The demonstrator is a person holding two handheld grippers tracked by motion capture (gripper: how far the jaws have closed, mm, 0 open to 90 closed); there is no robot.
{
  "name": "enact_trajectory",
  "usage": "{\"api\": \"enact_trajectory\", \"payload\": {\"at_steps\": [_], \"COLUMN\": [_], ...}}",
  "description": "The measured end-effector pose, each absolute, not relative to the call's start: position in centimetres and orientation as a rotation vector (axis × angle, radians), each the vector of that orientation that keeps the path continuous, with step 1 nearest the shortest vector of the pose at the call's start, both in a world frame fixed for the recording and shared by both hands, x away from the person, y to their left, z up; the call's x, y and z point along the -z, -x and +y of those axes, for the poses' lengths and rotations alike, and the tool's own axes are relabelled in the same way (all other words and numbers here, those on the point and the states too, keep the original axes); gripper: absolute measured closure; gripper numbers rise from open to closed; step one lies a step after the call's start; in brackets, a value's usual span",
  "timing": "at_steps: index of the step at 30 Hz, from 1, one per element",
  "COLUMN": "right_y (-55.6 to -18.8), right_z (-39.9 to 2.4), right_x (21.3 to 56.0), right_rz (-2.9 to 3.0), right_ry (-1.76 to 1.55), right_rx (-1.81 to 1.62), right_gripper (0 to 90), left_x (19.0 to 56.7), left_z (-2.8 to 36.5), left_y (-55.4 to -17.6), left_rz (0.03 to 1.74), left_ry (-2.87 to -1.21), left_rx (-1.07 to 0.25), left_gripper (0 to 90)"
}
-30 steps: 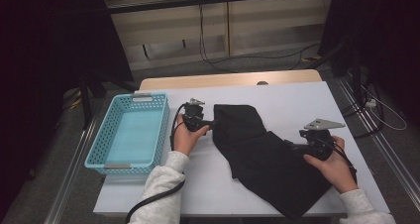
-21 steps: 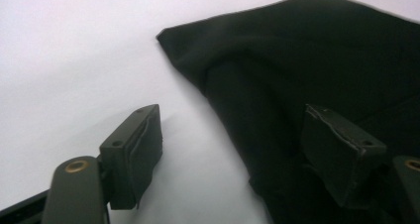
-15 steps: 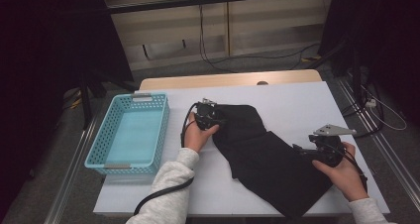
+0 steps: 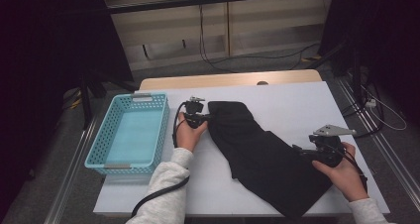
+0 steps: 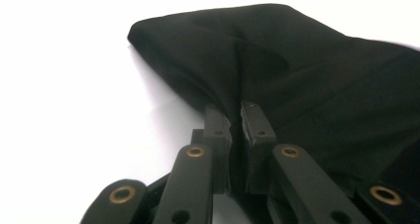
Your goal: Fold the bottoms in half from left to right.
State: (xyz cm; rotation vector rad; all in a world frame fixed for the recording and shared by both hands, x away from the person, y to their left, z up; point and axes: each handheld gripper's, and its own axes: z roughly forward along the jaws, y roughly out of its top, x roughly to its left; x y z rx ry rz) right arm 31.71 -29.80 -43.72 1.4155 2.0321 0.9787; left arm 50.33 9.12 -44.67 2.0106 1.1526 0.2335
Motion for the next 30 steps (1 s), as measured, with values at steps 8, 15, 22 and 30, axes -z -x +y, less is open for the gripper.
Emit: {"api": "enact_trajectory", "payload": {"at_steps": [8,15,22,30], "right_y": [-30.7,-29.8,-29.4,-29.2], "right_z": [-30.2,-30.1,-29.0,-28.7], "right_x": [44.3,44.8,45.7,45.4], "right_rz": [2.055,2.108,2.175,2.229], "right_ry": [-1.468,-1.460,-1.441,-1.457], "right_rx": [-0.969,-0.946,-0.919,-0.984], "right_gripper": [27.7,33.9,46.1,88.7], "left_x": [44.6,44.4,44.3,44.3], "left_z": [11.1,10.8,10.7,10.5], "left_y": [-50.2,-50.1,-49.9,-49.8], "left_rz": [1.190,1.170,1.158,1.148], "left_ry": [-1.993,-2.008,-2.004,-2.008], "left_rx": [-0.287,-0.317,-0.339,-0.357], "left_gripper": [83.3,82.9,81.9,66.0]}}
